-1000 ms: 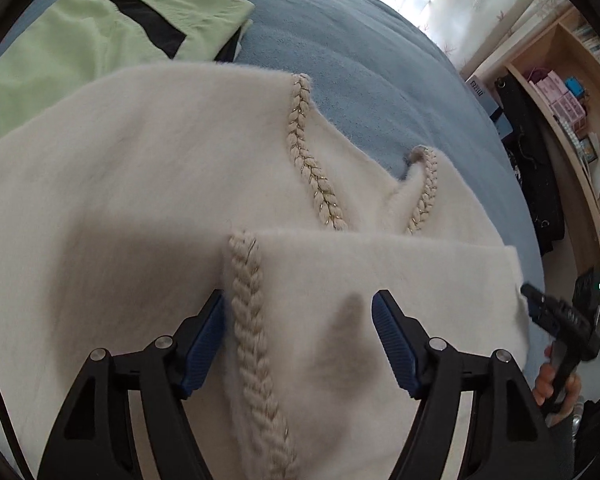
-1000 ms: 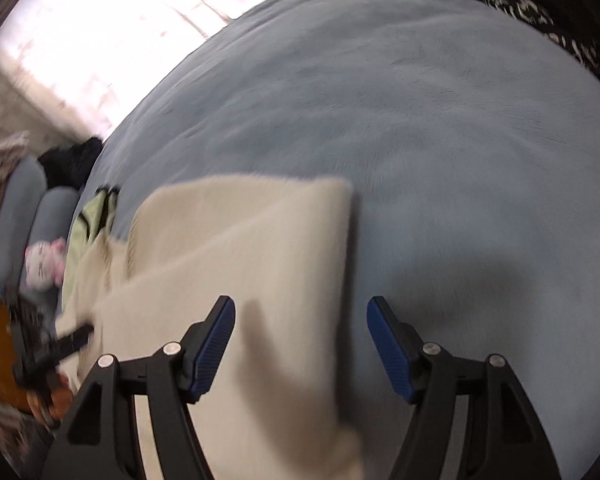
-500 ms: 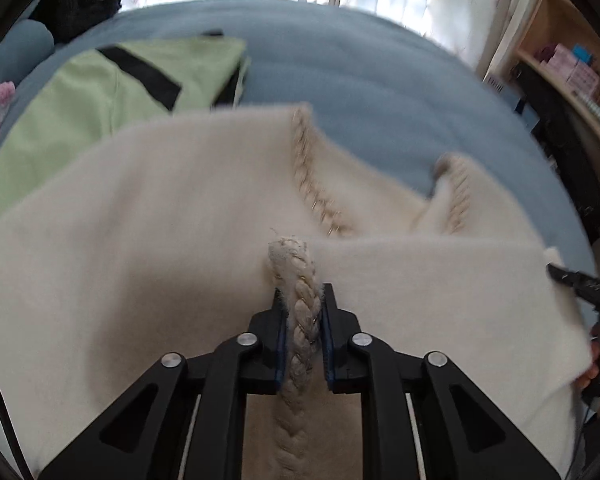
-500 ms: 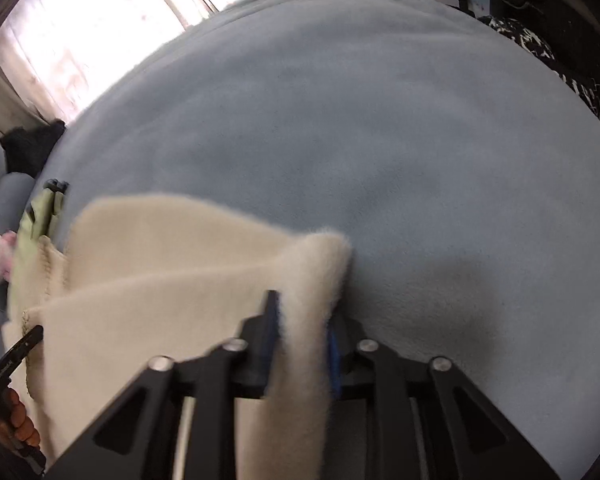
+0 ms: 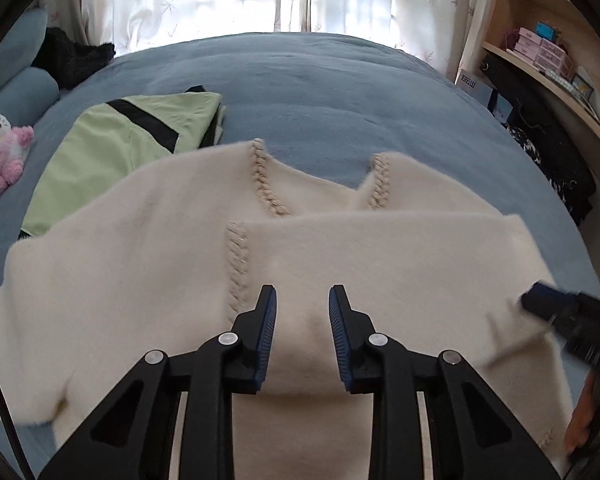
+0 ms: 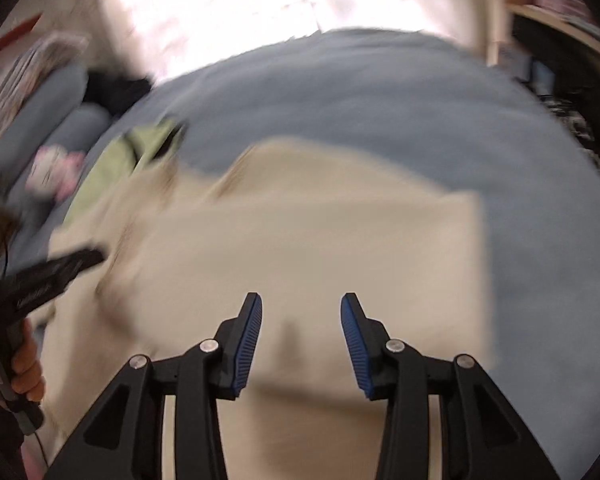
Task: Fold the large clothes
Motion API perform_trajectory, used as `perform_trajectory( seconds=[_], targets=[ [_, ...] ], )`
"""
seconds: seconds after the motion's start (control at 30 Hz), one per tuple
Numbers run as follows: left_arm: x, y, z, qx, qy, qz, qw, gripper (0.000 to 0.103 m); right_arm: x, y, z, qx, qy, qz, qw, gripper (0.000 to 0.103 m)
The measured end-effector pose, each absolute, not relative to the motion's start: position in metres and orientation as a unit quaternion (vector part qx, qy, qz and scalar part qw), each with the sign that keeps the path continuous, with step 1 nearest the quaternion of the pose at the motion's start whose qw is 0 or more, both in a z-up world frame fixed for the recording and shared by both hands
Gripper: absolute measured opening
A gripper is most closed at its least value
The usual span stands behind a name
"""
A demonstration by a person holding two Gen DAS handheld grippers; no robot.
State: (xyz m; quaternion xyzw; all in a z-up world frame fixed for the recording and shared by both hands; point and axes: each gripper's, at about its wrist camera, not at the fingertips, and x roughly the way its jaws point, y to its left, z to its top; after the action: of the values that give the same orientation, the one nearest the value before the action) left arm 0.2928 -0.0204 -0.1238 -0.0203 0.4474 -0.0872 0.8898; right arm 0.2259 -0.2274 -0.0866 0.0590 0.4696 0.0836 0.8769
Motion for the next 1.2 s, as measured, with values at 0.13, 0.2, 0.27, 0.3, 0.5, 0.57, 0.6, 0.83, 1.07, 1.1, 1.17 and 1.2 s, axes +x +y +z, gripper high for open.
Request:
perform_trajectory(
  seconds=[0.13, 0.2, 0.27, 0.3, 0.5, 0.57, 0.6, 0.83, 1.07, 1.1, 1.17, 1.2],
  targets=[
    [0.280, -0.037, -0.150, -0.026, 0.469, -0.082, 0.879, 0.026, 0.220, -0.195, -0.114, 0.016, 0.492, 0.086, 0.866, 0.041],
    [0.282, -0.036, -0.166, -0.010, 0.481, -0.044, 0.876, 0.026, 0.216, -0.201, -0.119, 0.013, 0.492, 0.069, 0.868, 0.041],
    [0.281, -0.026, -0.174, -0.016, 0.481, -0.030, 0.876, 0.026, 0.211, -0.222, -0.115, 0.014, 0.490, 0.039, 0.871, 0.041],
    [0.280, -0.017, -0.174, -0.027, 0.478, -0.026, 0.878, 0.026, 0.207, -0.242, -0.114, 0.008, 0.486, 0.004, 0.874, 0.041],
    [0.278, 0.008, -0.173, -0.063, 0.485, -0.052, 0.871, 0.016, 0.188, -0.327, -0.119, 0.068, 0.490, -0.038, 0.868, 0.000],
    [0.278, 0.008, -0.174, -0.062, 0.486, -0.050, 0.870, 0.016, 0.184, -0.333, -0.114, 0.056, 0.486, -0.059, 0.870, 0.000],
    [0.280, 0.009, -0.174, -0.063, 0.487, -0.049, 0.870, 0.016, 0.182, -0.334, -0.113, 0.034, 0.482, -0.093, 0.871, 0.011],
    [0.280, -0.003, -0.173, -0.039, 0.488, -0.047, 0.871, 0.024, 0.181, -0.348, -0.117, 0.087, 0.484, -0.092, 0.866, 0.013],
    [0.272, -0.010, -0.165, -0.034, 0.492, -0.042, 0.869, 0.042, 0.181, -0.339, -0.113, 0.097, 0.491, -0.099, 0.860, 0.013],
    [0.271, -0.011, -0.164, -0.032, 0.493, -0.040, 0.869, 0.043, 0.179, -0.338, -0.111, 0.100, 0.495, -0.099, 0.858, 0.013],
    [0.266, -0.011, -0.160, -0.028, 0.490, -0.036, 0.870, 0.045, 0.177, -0.333, -0.108, 0.103, 0.496, -0.095, 0.857, 0.013],
    [0.262, -0.010, -0.158, -0.027, 0.488, -0.035, 0.872, 0.046, 0.175, -0.330, -0.106, 0.103, 0.497, -0.094, 0.856, 0.013]
  ],
)
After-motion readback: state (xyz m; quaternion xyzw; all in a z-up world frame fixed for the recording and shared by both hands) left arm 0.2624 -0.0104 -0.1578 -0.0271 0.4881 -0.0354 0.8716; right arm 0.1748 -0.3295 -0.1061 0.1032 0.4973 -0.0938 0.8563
